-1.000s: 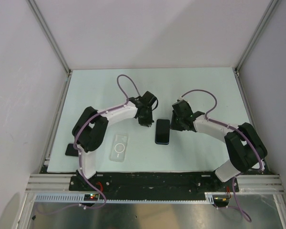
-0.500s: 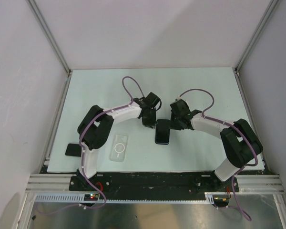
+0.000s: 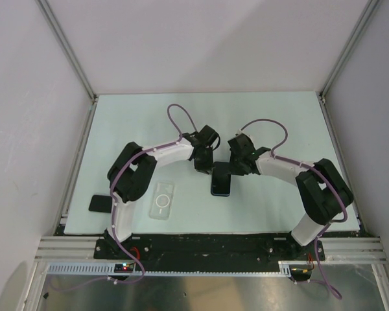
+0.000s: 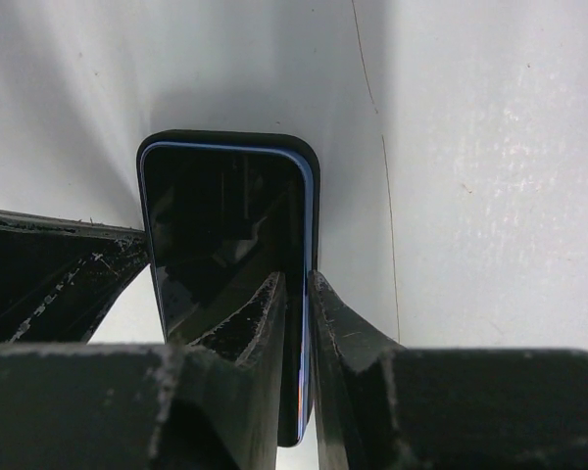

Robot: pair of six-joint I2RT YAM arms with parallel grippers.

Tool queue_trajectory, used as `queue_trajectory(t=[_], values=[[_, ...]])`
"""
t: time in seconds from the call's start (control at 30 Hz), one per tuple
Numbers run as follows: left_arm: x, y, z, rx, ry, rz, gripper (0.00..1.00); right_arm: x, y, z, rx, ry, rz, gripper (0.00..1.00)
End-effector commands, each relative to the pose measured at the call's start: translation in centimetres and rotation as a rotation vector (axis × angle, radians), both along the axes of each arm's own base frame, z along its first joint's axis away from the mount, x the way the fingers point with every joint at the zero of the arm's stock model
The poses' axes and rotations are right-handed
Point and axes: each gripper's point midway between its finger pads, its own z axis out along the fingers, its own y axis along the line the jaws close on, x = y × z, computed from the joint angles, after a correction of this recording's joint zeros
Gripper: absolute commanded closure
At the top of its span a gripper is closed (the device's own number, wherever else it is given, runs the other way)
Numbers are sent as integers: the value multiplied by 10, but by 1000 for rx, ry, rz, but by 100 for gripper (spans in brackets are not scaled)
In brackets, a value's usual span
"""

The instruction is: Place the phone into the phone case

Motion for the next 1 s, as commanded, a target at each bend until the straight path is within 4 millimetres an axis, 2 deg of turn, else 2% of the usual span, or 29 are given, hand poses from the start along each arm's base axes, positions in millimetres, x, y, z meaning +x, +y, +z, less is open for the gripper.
queue_trajectory(t=[0.0,0.73,0.97], values=[[7,-13,9,-35,-24,-20,88,8,8,-3,-14,-17,7,81],[4,-15,14,-39,-33,-24,87,-6,9,-39,-104,88,16,85],[5,-14,20,-46,-45,-24,87,0,18,-35,-105,103,48,84]])
